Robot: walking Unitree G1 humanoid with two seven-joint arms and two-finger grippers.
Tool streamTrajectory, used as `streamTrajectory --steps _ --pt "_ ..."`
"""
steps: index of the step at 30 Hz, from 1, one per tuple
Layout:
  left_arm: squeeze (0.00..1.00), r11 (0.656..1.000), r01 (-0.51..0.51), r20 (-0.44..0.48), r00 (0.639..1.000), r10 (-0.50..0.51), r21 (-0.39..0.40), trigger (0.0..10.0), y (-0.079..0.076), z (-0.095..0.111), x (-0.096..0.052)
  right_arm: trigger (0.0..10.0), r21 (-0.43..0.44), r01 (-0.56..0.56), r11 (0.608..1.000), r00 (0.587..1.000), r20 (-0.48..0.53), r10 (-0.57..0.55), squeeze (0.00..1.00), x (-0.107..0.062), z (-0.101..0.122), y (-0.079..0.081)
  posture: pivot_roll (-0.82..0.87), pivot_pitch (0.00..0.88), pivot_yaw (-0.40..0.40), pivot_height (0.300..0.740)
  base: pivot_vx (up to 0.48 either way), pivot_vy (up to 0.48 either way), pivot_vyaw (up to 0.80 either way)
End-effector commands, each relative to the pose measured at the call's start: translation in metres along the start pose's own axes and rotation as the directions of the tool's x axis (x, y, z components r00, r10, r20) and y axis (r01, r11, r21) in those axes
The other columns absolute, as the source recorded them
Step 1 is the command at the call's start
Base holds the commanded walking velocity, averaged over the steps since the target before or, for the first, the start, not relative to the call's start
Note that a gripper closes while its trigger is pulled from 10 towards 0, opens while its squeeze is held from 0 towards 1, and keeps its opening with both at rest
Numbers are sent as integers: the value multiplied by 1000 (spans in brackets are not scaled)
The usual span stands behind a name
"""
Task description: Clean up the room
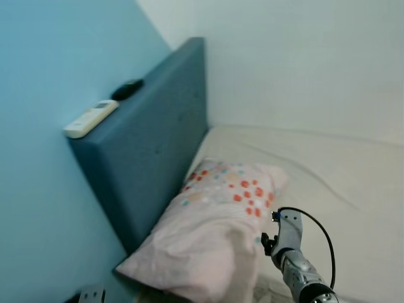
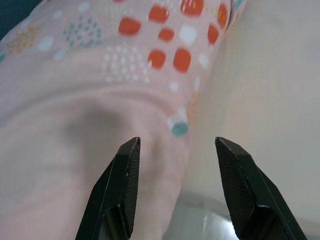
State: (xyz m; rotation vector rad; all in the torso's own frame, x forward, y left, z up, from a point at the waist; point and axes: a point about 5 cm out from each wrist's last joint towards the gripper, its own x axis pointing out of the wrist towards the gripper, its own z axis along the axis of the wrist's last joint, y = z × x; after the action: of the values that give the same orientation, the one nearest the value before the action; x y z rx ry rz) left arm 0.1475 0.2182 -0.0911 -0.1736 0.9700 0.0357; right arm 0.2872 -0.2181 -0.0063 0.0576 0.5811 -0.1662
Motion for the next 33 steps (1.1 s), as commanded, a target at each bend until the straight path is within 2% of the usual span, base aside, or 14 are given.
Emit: streamTrajectory --steps 1,7,14,16,22,25,27,33 --pt "0 1000 0 -11 1000 0 20 10000 3 -2 -1 10000 20 -2 1000 1000 15 1 0 1 4 3 54 0 8 740 0 0 800" --pt "0 999 23 -18 1000 -23 44 10000 2 -3 -2 10000 47 52 998 999 -4 -52 0 0 1 -5 52 0 8 740 0 0 418" --pt "0 997 37 -32 999 -35 68 10000 -1 -5 -1 10000 68 94 993 995 -51 -90 0 -3 -10 -12 49 0 5 740 0 -468 0" --pt "0 997 35 -32 999 -32 67 10000 -1 -6 -1 10000 68 94 993 994 -60 -90 0 -3 -12 -12 49 0 4 740 0 -429 0" --pt "0 998 25 -25 999 -23 66 10000 -1 -6 -1 10000 73 72 995 996 -64 -68 0 -2 -13 -8 51 0 2 740 0 0 0" --pt "0 998 19 -19 1000 -18 56 10000 0 -6 -2 10000 60 29 998 998 -53 -25 0 -2 -12 -3 50 3 2 740 0 0 0" --pt "0 998 18 -18 1000 -17 56 10000 0 -6 -2 10000 26 20 999 998 -53 -19 0 -2 -12 -1 48 5 1 740 0 0 800" --pt "0 998 14 -19 1000 -13 62 10000 0 -6 -2 10000 29 2 1000 998 -61 -1 0 -2 -13 2 46 11 -2 740 0 0 800"
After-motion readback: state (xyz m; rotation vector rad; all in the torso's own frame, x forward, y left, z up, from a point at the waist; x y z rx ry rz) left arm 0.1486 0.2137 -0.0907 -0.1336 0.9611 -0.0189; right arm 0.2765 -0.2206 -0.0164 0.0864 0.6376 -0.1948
